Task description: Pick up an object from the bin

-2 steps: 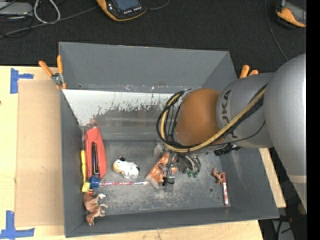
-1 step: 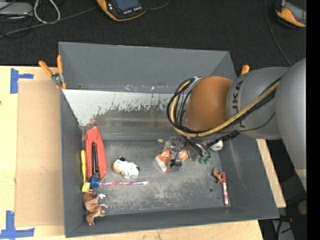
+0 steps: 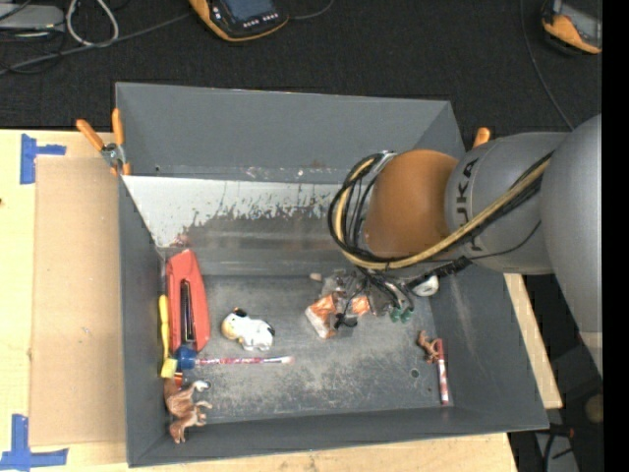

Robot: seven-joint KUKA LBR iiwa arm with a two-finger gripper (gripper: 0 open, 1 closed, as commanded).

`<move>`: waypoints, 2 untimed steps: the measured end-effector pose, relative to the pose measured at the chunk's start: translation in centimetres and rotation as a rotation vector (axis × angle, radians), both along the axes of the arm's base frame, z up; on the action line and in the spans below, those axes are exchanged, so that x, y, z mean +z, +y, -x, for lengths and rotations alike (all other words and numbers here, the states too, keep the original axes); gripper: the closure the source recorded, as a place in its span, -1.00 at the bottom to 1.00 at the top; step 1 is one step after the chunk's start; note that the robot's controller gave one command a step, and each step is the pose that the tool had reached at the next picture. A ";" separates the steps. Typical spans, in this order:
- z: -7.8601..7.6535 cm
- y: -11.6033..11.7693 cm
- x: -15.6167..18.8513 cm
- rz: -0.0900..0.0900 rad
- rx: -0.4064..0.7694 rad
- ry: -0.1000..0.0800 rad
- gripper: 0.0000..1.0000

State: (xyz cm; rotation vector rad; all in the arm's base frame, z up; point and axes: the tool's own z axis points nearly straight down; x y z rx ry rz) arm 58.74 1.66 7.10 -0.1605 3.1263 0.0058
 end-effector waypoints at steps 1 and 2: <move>0.3 0.1 2.3 0.001 0.006 0.011 1.00; 0.2 0.5 4.8 0.001 0.054 -0.001 1.00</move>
Offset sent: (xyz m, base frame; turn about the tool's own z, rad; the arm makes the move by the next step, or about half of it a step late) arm -0.0095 0.0113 -0.0010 -0.1623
